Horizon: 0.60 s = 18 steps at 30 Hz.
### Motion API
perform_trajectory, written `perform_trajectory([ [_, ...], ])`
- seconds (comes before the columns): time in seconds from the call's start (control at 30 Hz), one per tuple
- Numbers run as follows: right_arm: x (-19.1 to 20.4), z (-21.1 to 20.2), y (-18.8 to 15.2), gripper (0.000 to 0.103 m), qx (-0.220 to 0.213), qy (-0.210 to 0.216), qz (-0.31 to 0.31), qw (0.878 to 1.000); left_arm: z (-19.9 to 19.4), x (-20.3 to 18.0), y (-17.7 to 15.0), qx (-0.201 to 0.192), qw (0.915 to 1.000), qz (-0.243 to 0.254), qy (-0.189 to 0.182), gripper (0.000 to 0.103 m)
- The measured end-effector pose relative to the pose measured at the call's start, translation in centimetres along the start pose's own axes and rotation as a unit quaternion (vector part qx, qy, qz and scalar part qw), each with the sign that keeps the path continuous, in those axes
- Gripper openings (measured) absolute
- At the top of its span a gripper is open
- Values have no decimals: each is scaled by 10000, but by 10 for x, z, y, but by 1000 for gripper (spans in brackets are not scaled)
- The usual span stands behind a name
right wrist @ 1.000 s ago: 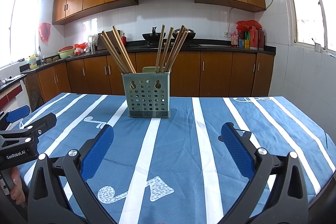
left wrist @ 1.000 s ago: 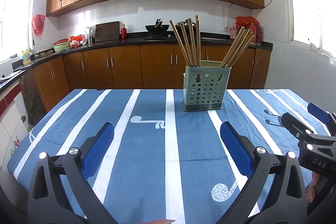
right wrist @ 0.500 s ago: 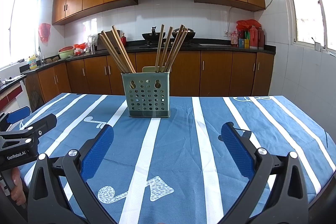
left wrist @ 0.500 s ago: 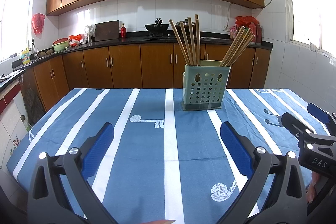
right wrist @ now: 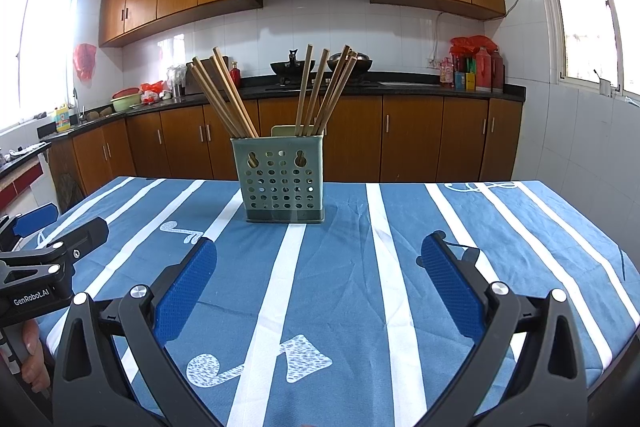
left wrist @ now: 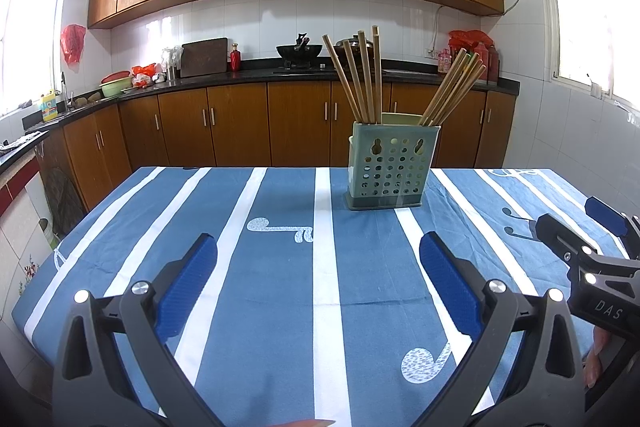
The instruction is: Organize utensils
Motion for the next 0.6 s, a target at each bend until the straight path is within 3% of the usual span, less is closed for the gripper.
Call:
perform_trajectory([
  [0.6,0,0,1,101,5,3,9,10000,0,0,0,9,10000,-4,-10,99],
])
Point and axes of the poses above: each gripper's, at about its wrist camera, not at the fingertips, and z roughly the way its jaws point, x to its left, y to its top, the point moved 6 cm from there along z, roughly the way its jaws point, and after that the axes turned 9 degrees about y, right-handed, at the moved point
